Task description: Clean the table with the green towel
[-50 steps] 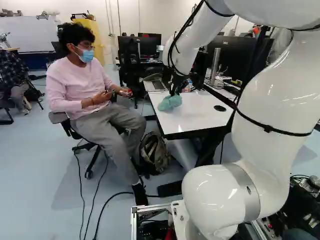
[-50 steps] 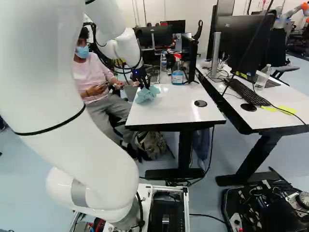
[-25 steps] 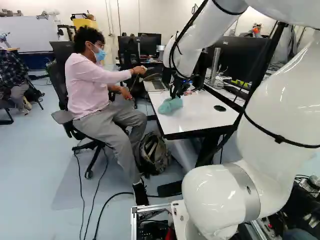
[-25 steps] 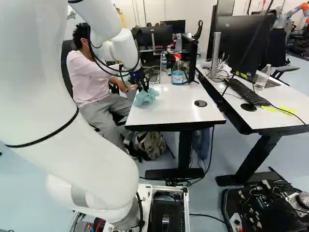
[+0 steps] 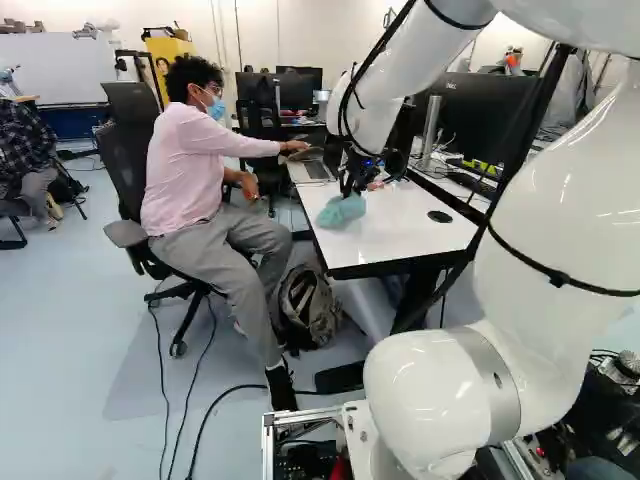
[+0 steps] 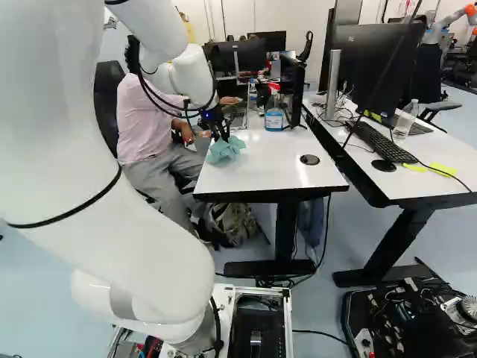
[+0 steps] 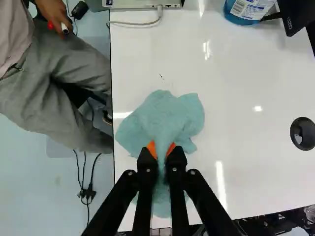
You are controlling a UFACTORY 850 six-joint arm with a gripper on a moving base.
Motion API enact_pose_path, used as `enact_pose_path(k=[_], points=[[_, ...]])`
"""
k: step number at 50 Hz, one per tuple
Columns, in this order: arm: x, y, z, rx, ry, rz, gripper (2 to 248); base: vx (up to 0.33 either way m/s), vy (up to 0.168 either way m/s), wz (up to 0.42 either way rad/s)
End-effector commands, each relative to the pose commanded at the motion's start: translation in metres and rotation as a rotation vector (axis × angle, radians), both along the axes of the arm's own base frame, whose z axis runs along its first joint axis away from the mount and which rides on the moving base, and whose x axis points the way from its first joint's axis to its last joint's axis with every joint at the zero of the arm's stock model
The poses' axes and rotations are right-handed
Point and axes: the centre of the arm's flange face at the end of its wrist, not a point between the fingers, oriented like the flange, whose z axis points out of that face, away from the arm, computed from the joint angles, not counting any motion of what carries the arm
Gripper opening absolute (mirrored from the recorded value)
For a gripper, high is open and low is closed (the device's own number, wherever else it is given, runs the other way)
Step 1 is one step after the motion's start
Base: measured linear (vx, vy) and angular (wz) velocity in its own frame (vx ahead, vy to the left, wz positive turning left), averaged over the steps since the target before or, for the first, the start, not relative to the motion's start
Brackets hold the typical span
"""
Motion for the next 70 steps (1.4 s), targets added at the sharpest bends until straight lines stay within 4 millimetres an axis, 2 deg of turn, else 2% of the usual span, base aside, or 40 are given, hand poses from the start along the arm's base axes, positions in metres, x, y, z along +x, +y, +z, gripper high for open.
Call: enact_pose_path(k=[8, 24, 35, 50, 70], points=[[0.012, -0.003, 0.000, 0.000, -0.001, -0.006, 37, 0.000, 0.000, 0.000], [0.039, -0.022, 0.001, 0.000, -0.019, -0.044, 37, 0.000, 0.000, 0.000], [0.062, -0.034, 0.004, -0.002, -0.082, -0.064, 37, 0.000, 0.000, 0.000], [0.095, -0.042, 0.005, -0.003, -0.134, -0.072, 37, 0.000, 0.000, 0.000], [0.140, -0.040, -0.017, -0.002, -0.125, -0.064, 37, 0.000, 0.000, 0.000]])
